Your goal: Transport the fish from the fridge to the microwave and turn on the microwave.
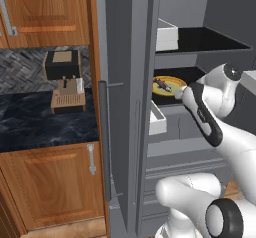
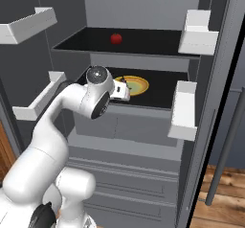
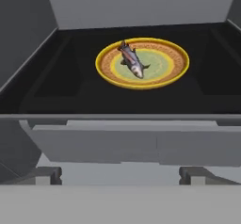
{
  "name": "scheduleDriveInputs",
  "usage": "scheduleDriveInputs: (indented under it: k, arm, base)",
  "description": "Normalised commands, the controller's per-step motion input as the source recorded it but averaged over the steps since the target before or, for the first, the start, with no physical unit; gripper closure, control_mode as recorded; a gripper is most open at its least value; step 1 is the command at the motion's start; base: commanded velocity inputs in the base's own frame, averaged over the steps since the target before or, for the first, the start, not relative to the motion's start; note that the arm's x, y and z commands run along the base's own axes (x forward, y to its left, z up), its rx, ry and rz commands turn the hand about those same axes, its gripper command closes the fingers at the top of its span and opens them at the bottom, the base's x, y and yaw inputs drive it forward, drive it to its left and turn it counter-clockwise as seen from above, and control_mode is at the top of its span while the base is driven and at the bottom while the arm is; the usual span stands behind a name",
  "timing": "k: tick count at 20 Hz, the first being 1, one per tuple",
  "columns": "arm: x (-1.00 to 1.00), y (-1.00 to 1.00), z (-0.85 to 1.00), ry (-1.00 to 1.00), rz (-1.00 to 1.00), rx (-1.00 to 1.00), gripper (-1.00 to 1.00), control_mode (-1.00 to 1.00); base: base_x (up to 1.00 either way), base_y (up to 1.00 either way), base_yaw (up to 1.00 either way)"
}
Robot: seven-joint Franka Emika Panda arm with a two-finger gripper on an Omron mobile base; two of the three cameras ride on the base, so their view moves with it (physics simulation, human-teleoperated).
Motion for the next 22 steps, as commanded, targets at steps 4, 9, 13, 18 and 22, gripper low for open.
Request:
scheduleDriveInputs:
  k: [4, 9, 13, 18, 22]
  arm:
    - [0.45, -0.01, 0.00, 0.00, 0.00, 0.10, -1.00, -1.00]
    - [0.54, 0.00, 0.00, 0.02, 0.00, 0.11, -1.00, -1.00]
    - [0.54, 0.00, 0.00, 0.08, 0.00, 0.06, -1.00, -1.00]
    - [0.41, 0.00, 0.00, 0.04, 0.00, 0.00, -1.00, -1.00]
    - [0.39, 0.00, 0.00, 0.01, 0.00, 0.00, -1.00, -1.00]
  base:
    - [0.00, 0.00, 0.00]
    - [0.00, 0.00, 0.00]
    - [0.00, 0.00, 0.00]
    - [0.00, 0.00, 0.00]
    - [0.00, 0.00, 0.00]
